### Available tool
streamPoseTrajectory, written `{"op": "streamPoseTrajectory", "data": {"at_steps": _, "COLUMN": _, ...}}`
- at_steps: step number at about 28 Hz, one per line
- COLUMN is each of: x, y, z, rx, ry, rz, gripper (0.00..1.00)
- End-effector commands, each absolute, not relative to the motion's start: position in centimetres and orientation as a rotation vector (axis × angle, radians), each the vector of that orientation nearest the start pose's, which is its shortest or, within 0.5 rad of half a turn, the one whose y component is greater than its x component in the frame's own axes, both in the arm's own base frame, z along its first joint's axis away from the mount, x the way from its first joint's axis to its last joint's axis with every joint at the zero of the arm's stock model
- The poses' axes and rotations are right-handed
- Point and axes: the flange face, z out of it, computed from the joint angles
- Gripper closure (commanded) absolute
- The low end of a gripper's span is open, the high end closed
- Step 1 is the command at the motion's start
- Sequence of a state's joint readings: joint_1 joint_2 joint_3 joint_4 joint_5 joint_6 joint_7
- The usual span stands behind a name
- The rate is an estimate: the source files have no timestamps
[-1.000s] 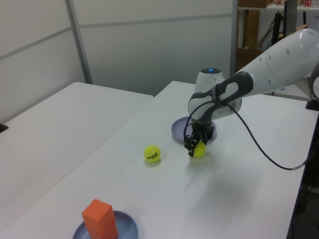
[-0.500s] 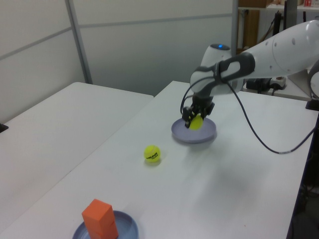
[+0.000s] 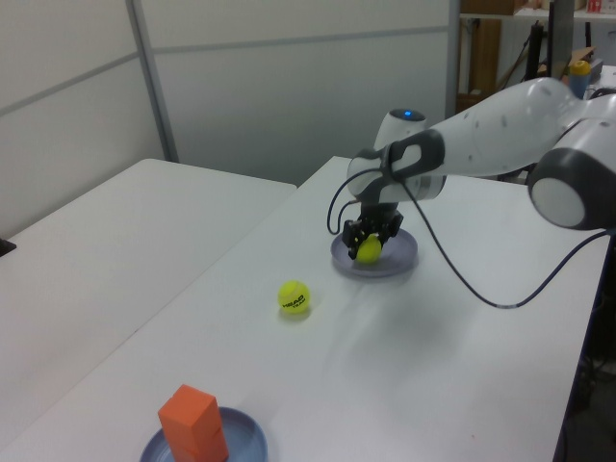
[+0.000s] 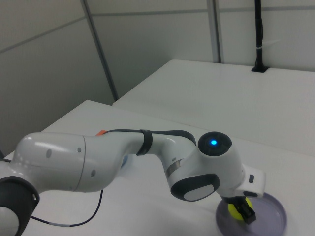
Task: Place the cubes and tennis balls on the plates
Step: 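Grasp the tennis ball and carry it onto the lavender plate, then release the ball and move the gripper to the other tennis ball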
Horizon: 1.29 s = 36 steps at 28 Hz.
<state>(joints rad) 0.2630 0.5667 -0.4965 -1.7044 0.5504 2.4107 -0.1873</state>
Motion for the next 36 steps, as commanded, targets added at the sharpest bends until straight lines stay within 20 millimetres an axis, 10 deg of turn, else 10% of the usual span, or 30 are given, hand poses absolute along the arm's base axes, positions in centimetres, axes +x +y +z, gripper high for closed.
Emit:
{"op": "streamPoseTrajectory", "data": {"at_steps": 1, "x": 68.8, "y": -11.6, "z": 32.5, "rx": -2.952, "ry": 0.48, "rz": -0.418, "gripper": 0.92}}
{"op": "streamPoseTrajectory", "data": {"at_steps": 2, "x": 68.8, "y": -11.5, "z": 32.8, "rx": -2.948, "ry": 0.478, "rz": -0.423, "gripper": 0.04}}
{"op": "streamPoseTrajectory", "data": {"at_steps": 10, "x": 68.1, "y": -11.0, "z": 39.4, "rx": -2.903, "ry": 0.364, "rz": -0.472, "gripper": 0.0}}
{"op": "streamPoseTrajectory", "data": {"at_steps": 16, "x": 68.2, "y": -6.6, "z": 42.6, "rx": -2.863, "ry": 0.272, "rz": -0.507, "gripper": 0.0}}
{"op": "streamPoseTrajectory", "data": {"at_steps": 29, "x": 69.3, "y": 4.9, "z": 40.6, "rx": -2.811, "ry": 0.163, "rz": -0.429, "gripper": 0.0}}
{"op": "streamPoseTrajectory", "data": {"at_steps": 36, "x": 69.5, "y": 7.7, "z": 37.6, "rx": -2.835, "ry": 0.133, "rz": -0.383, "gripper": 0.0}}
